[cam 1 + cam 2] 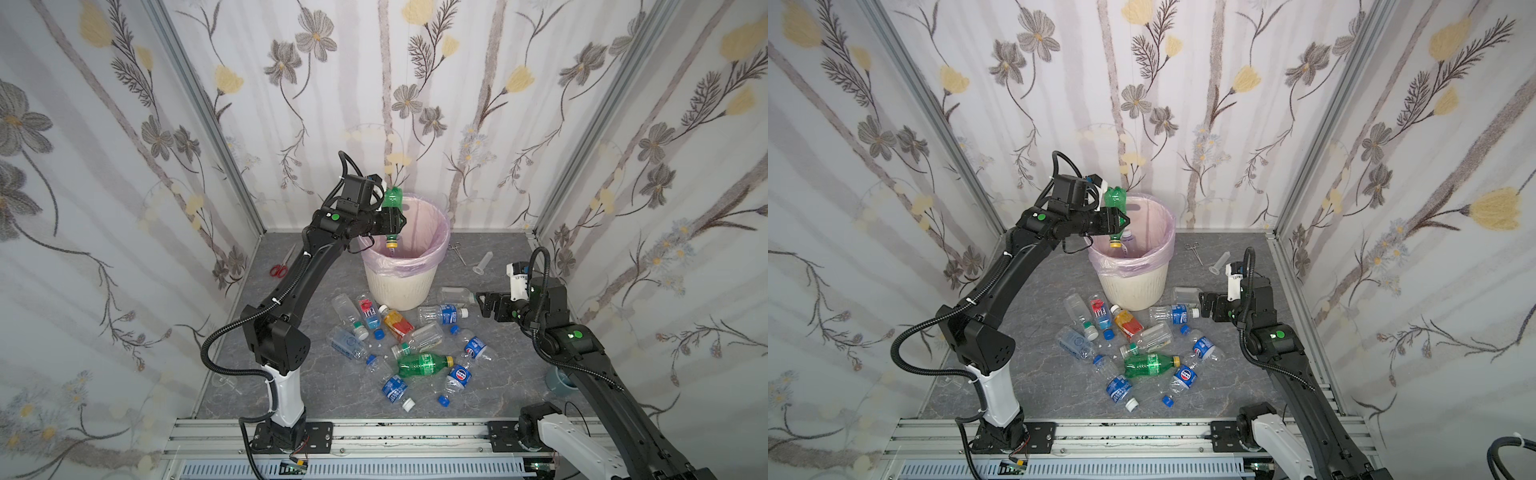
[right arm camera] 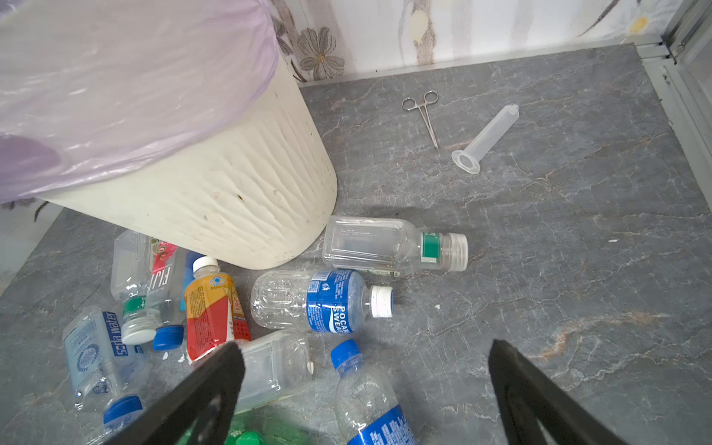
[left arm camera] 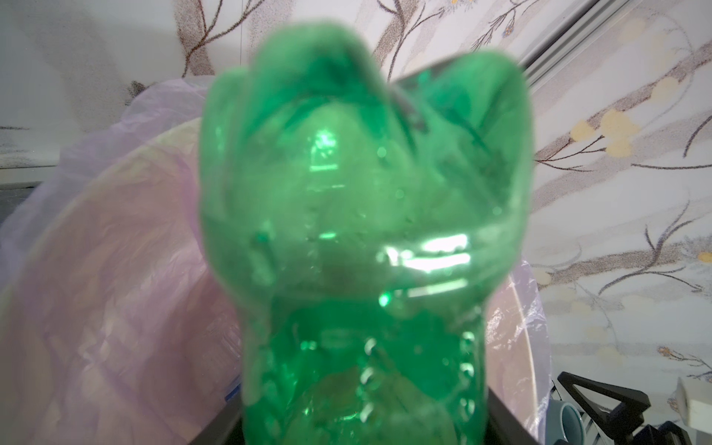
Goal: Put the plastic bottles in the bin
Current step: 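Drop the green bottle in the bin while the right gripper reaches toward the pile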
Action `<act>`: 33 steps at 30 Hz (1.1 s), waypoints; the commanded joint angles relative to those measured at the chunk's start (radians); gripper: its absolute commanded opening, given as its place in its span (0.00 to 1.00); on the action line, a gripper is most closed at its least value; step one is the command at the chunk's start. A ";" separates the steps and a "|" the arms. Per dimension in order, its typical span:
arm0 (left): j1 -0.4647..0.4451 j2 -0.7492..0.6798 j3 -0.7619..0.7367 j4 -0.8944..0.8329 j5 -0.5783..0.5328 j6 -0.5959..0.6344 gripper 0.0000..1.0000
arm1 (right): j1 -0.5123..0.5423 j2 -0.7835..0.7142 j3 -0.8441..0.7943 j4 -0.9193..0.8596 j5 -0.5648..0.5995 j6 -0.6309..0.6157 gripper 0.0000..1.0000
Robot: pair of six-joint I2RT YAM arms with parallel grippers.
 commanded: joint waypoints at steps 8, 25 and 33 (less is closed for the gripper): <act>0.017 -0.036 -0.024 0.019 -0.005 0.023 0.75 | 0.007 0.054 0.010 -0.086 -0.008 0.048 0.98; 0.196 -0.310 -0.292 0.031 -0.109 0.151 0.88 | 0.060 0.233 0.059 -0.202 -0.058 0.030 0.93; 0.327 -0.512 -0.595 0.099 -0.128 0.178 0.89 | 0.127 0.270 0.031 -0.231 -0.007 0.064 0.89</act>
